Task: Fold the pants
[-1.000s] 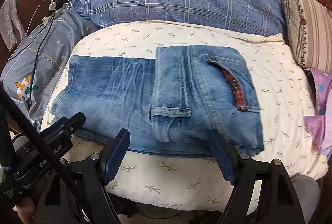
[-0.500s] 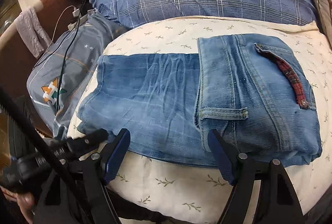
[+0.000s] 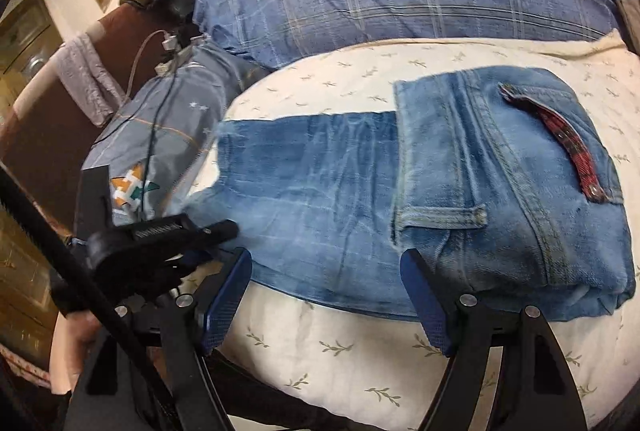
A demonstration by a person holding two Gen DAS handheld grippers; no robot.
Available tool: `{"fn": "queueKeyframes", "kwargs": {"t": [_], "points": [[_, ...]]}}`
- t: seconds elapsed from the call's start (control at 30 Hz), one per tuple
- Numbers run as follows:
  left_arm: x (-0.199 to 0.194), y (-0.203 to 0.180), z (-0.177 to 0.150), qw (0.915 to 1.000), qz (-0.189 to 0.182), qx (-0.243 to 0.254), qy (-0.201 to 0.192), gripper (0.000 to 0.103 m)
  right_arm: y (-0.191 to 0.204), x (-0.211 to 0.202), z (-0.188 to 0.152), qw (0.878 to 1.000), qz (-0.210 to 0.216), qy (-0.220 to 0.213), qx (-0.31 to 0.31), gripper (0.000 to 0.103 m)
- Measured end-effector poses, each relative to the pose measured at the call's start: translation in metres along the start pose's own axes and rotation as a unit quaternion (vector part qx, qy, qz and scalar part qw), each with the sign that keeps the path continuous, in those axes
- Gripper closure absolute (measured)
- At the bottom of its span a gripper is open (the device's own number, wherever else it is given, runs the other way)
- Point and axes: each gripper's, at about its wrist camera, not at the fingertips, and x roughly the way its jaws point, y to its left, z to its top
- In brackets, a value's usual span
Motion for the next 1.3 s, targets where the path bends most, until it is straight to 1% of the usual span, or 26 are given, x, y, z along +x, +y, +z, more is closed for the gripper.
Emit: {"fn": "queueKeyframes", "kwargs": {"t": [0.1,0.13,0.17,0.2,0.27,0.3,0.33,0.4,0.5,0.53,0.6,0.63,0.67,0.73,0.8,0.83,0.9,0.93,1.0,1.07,1.1,1.17,1.2,1.27,1.3], "points": [[0.003,-0.002,0.003,0.9999,0.003,-0.01,0.007,0.077,0.003,0.003,0.005,1.0,0.01,0.004,-0.005,0.026],[0.004,-0.004,0.004,0.9999,0.002,-0.01,0.004,0.077,0.003,0.005,0.007,1.0,0.01,0.009,-0.008,0.027],[0.002,-0.008,0.004,1.0,0.003,-0.003,-0.002,0.081,0.004,0.006,0.01,1.0,0.012,0.013,-0.014,0.032],[-0.002,-0.013,0.003,0.9999,0.002,0.007,-0.015,0.089,0.002,0.007,0.013,1.0,0.017,0.017,-0.019,0.036],[-0.02,-0.034,-0.004,0.9968,0.001,0.055,-0.058,0.093,-0.007,0.004,0.022,0.999,0.033,0.021,-0.01,0.037],[-0.03,-0.05,-0.009,0.9924,0.005,0.092,-0.081,0.095,-0.014,0.001,0.025,0.999,0.043,0.017,0.0,0.036],[-0.038,-0.064,-0.016,0.9873,0.011,0.124,-0.098,0.095,-0.021,-0.003,0.029,0.998,0.053,0.014,0.01,0.036],[-0.051,-0.092,-0.025,0.9748,0.021,0.182,-0.128,0.096,-0.04,-0.013,0.039,0.997,0.072,0.008,0.037,0.036],[-0.07,-0.136,-0.047,0.9523,0.013,0.258,-0.163,0.097,-0.06,-0.031,0.053,0.996,0.072,-0.008,0.054,0.034],[-0.076,-0.155,-0.057,0.9426,0.005,0.285,-0.175,0.097,-0.069,-0.04,0.058,0.996,0.073,-0.015,0.056,0.033],[-0.082,-0.178,-0.078,0.9266,-0.008,0.327,-0.186,0.097,-0.084,-0.058,0.065,0.995,0.077,-0.034,0.061,0.031],[-0.085,-0.192,-0.092,0.9155,-0.015,0.354,-0.191,0.097,-0.092,-0.065,0.067,0.994,0.076,-0.045,0.064,0.029],[-0.085,-0.204,-0.104,0.9068,-0.023,0.375,-0.192,0.097,-0.099,-0.071,0.068,0.993,0.075,-0.056,0.068,0.026],[-0.085,-0.218,-0.129,0.8901,-0.04,0.414,-0.186,0.097,-0.121,-0.085,0.07,0.99,0.074,-0.082,0.088,0.026],[-0.075,-0.229,-0.154,0.8759,-0.053,0.448,-0.172,0.097,-0.143,-0.093,0.068,0.986,0.077,-0.095,0.112,0.026],[-0.065,-0.235,-0.167,0.8675,-0.053,0.467,-0.164,0.097,-0.157,-0.097,0.066,0.984,0.081,-0.099,0.127,0.026],[-0.044,-0.239,-0.186,0.8556,-0.049,0.492,-0.152,0.097,-0.18,-0.1,0.064,0.979,0.083,-0.103,0.155,0.025],[-0.031,-0.24,-0.195,0.8528,-0.05,0.502,-0.134,0.097,-0.189,-0.101,0.062,0.977,0.084,-0.104,0.165,0.025],[-0.009,-0.236,-0.208,0.8516,-0.056,0.511,-0.102,0.097,-0.208,-0.099,0.062,0.973,0.088,-0.099,0.19,0.025],[0.007,-0.233,-0.222,0.85,-0.039,0.519,-0.083,0.097,-0.217,-0.099,0.063,0.97,0.093,-0.096,0.202,0.025],[0.01,-0.232,-0.225,0.8497,-0.035,0.52,-0.082,0.097,-0.22,-0.1,0.063,0.969,0.099,-0.097,0.205,0.025],[0.009,-0.233,-0.231,0.8456,-0.03,0.526,-0.088,0.096,-0.218,-0.102,0.067,0.97,0.102,-0.103,0.197,0.025],[0.008,-0.232,-0.232,0.8442,-0.028,0.528,-0.089,0.096,-0.214,-0.104,0.075,0.973,0.101,-0.106,0.181,0.025],[0.008,-0.232,-0.234,0.8428,-0.024,0.531,-0.085,0.096,-0.205,-0.099,0.094,0.98,0.096,-0.092,0.145,0.025],[0.01,-0.237,-0.237,0.8407,-0.022,0.534,-0.084,0.096,-0.201,-0.096,0.101,0.983,0.095,-0.086,0.131,0.025]]}}
